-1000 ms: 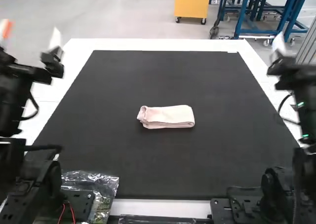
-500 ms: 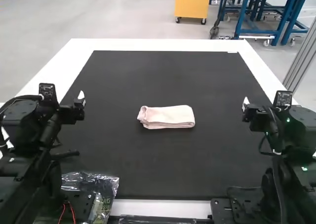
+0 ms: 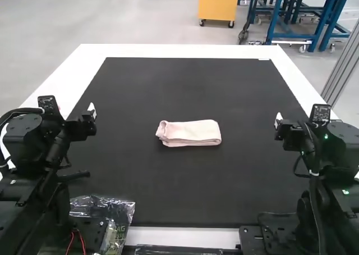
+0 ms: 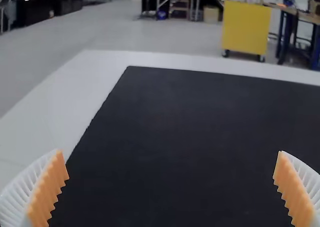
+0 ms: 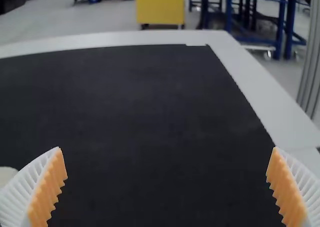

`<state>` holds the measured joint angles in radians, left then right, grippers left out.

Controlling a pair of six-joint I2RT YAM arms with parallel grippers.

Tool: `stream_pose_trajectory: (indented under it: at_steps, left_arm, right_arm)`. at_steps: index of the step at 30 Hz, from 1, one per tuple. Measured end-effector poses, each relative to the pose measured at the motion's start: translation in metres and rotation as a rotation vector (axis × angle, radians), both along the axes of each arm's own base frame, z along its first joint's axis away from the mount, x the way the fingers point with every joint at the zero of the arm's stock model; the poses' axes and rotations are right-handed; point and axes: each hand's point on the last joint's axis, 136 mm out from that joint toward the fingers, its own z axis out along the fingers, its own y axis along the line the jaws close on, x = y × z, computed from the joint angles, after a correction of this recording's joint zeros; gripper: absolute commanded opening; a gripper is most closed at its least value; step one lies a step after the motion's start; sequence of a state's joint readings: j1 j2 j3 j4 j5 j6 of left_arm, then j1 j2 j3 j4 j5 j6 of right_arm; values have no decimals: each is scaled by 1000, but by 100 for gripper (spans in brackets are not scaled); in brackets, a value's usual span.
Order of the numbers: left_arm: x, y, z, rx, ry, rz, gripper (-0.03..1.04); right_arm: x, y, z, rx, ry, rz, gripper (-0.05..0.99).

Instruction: Fold the towel.

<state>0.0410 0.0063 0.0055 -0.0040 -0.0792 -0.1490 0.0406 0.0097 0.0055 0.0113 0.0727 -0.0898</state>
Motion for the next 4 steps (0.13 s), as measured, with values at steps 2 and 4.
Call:
stream_pose_trajectory:
  at_steps: [2, 4]
  left_arm:
    - [0, 0, 0, -3, 0, 0, 97]
    - [0, 0, 0, -6, -1, 0, 97]
  right_arm:
    - [0, 0, 0, 0, 0, 0, 92]
    - [0, 0, 0, 0, 0, 0, 92]
